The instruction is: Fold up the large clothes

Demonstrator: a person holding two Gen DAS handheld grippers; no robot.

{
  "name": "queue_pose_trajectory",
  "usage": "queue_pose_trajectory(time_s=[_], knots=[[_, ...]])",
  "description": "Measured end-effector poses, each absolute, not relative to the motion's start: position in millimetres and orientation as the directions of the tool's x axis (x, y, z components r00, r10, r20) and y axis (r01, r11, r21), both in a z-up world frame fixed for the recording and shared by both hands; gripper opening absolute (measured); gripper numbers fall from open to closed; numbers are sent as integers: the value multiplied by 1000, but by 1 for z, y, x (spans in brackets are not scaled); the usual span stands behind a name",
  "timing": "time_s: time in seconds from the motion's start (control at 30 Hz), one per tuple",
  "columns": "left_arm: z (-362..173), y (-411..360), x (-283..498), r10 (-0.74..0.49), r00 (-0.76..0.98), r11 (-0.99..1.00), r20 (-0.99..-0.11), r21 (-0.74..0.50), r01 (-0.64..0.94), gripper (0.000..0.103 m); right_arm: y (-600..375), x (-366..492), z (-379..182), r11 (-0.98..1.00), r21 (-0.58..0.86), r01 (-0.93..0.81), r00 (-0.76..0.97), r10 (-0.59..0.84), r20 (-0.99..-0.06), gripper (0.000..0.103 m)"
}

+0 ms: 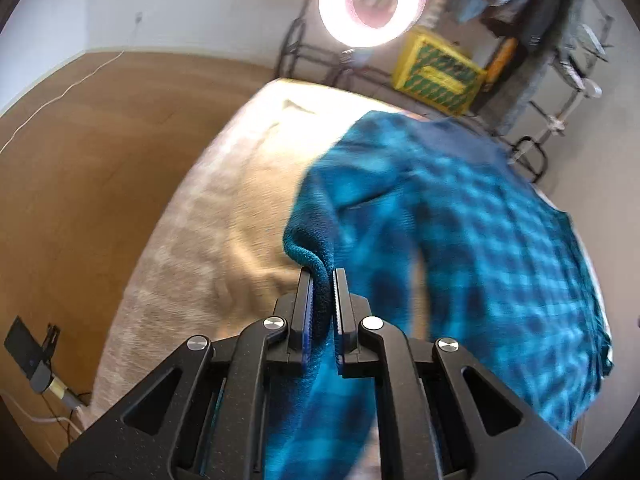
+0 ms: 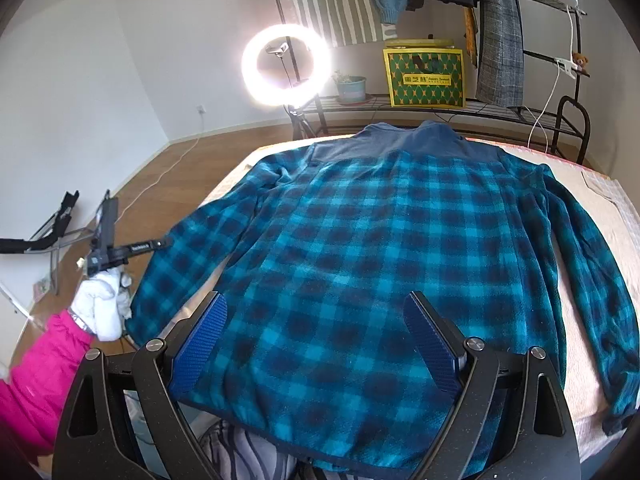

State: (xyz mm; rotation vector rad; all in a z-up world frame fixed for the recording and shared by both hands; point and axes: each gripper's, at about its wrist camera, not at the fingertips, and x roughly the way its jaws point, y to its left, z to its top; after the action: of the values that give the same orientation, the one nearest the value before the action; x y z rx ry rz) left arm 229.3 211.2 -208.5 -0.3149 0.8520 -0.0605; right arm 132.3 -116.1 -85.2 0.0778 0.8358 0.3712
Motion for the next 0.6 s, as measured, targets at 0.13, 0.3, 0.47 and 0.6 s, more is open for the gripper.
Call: queue_pose_trajectory(time_s=[0.13, 0.3, 0.47, 0.6], knots=[[-178, 163, 222, -235, 682, 959, -693, -278, 47, 6, -124, 128, -85, 931, 225, -286, 615, 359, -702, 90], [-161, 81, 220, -315, 653, 949, -688, -249, 195, 6, -137, 120, -87, 931, 237, -277, 623, 362, -693, 90], [-187, 5, 220, -349, 564, 931, -748, -208, 300, 6, -156, 112, -92, 934, 254, -251, 629, 356, -691, 90], [-214, -24, 214, -354, 476, 918, -805, -201, 343, 9, -172, 106, -94, 938, 262, -227, 630, 347, -695, 90]])
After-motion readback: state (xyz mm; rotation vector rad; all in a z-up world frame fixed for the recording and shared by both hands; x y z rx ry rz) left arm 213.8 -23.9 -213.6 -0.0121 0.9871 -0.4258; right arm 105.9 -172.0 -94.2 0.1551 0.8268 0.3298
